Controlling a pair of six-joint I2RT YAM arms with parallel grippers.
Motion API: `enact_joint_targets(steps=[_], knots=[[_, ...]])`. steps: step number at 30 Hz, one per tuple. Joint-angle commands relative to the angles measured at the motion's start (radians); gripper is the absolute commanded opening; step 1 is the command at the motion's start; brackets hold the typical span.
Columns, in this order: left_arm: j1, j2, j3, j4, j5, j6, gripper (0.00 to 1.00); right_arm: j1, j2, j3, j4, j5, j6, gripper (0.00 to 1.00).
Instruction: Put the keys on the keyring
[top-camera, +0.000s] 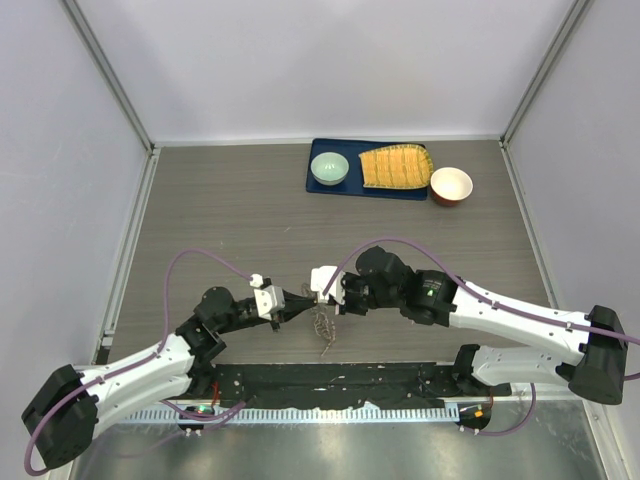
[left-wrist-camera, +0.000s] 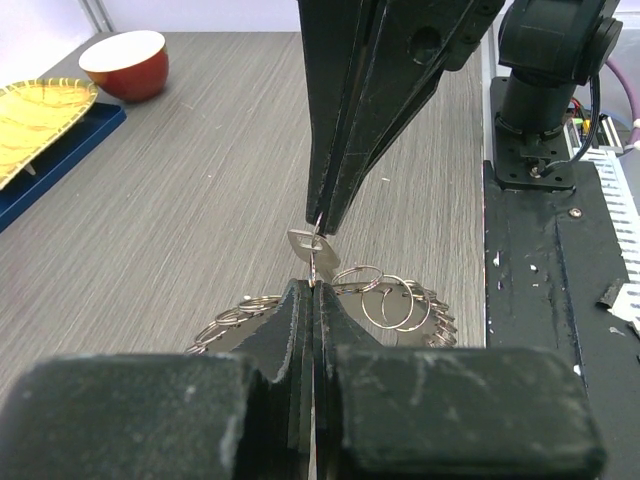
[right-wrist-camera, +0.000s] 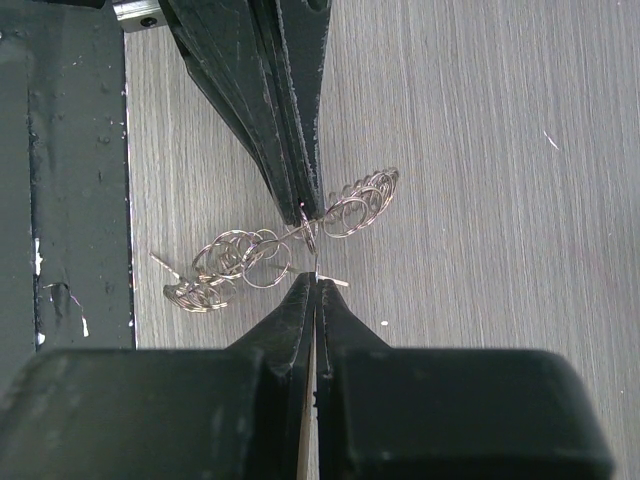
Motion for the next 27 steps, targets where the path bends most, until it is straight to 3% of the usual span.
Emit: enact_joint_targets(steps=[1,27], knots=[[-0.004,-0.002,0.024,0.083,0.018,0.003,0.00,0.007,-0.017,0.003,0.051,-0.015,-0.013,0.01],[-0.003,-0.004,0.024,0.088,0.030,-0.003,0.00,0.007,0.014,0.014,0.031,-0.041,-0.016,0.01]])
